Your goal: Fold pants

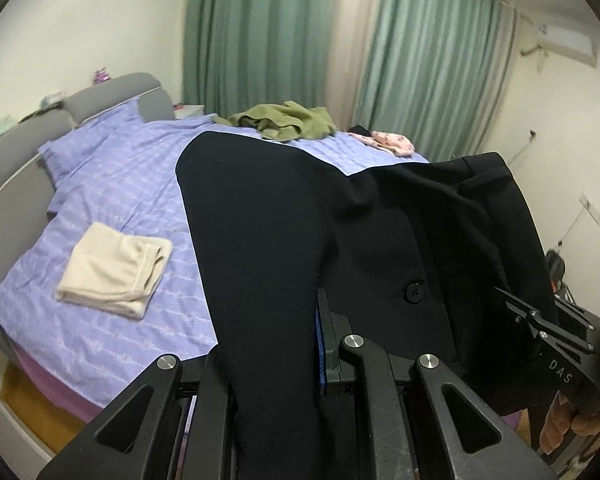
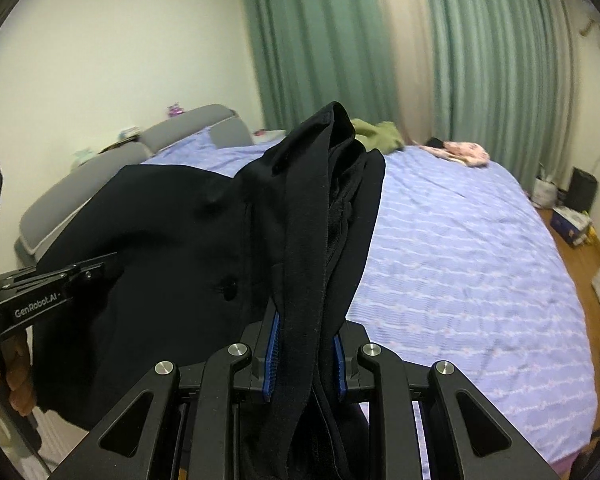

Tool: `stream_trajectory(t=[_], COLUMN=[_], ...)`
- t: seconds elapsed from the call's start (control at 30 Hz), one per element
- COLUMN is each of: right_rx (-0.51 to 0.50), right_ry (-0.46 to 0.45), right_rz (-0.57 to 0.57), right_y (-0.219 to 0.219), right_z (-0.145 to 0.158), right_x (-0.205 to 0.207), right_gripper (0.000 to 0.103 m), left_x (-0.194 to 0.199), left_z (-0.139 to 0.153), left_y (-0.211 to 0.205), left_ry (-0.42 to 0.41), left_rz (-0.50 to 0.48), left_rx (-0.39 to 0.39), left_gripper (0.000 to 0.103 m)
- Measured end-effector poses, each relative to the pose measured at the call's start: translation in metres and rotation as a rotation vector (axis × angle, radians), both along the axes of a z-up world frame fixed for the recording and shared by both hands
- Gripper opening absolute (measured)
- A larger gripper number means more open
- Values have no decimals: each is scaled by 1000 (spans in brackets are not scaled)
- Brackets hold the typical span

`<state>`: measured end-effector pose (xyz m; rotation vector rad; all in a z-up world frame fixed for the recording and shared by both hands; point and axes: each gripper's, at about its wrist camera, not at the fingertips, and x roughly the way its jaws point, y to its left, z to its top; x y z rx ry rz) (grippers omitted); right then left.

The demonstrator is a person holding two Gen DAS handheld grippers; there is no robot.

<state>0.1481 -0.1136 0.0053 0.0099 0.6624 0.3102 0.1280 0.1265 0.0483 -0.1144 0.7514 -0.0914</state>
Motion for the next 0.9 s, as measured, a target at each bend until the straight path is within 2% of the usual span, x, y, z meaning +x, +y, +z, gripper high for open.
stream_trajectory(t=[0.17, 0.3, 0.5, 0.6, 0.7, 0.9], right_rx=[-32, -60, -56, -28, -23, 0], right_ry=[-2, 3, 49, 97, 127, 154], right_rz=[57, 79, 39, -22, -39, -84], right_y=[28, 58, 135, 181, 225, 293], right_z=[1, -5, -29, -38, -42, -50], right_x=[-1, 5, 28, 38, 47, 65], right_gripper=[22, 22, 22, 22, 22, 22], left_x=[-11, -11, 19, 40, 58, 88], left_z=[-4, -18, -37, -42, -44, -47], left_y=[35, 77, 152, 207, 252, 326], left_ry=[-7, -1, 23, 67, 83, 100], left_rz=[27, 31, -44, -91, -137, -184], left_rx=[-21, -39, -13, -27, 3, 3], left_gripper=[15, 15, 15, 15, 15, 15])
